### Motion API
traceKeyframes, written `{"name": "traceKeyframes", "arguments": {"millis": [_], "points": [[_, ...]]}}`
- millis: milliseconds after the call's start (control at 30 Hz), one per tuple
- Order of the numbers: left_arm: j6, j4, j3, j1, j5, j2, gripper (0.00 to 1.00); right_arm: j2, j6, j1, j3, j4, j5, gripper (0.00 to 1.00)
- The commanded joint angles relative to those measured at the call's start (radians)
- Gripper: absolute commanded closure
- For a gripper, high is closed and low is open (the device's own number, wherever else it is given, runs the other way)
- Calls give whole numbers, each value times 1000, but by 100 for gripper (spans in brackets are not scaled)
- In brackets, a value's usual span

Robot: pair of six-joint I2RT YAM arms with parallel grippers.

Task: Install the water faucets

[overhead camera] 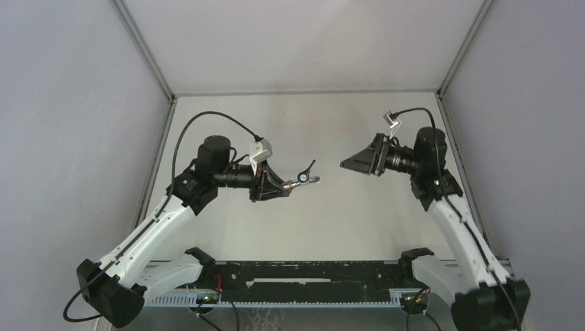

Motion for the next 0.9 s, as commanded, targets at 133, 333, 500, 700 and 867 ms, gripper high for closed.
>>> {"name": "traceKeyframes", "arguments": {"millis": [133, 333, 500, 700, 867], "points": [[-220, 15, 175, 23, 262, 43, 100, -351, -529, 289, -180, 377, 377, 23], [-227, 16, 177, 23, 277, 50, 100, -293, -477, 350, -197, 546, 278, 20], [-232, 16, 177, 23, 301, 56, 100, -236, -507, 456, -195, 616, 288, 18], [-235, 16, 176, 23, 314, 55, 100, -170, -541, 523, -156, 626, 254, 19], [-237, 16, 176, 23, 321, 60, 100, -125, -537, 542, -126, 634, 227, 24]]}}
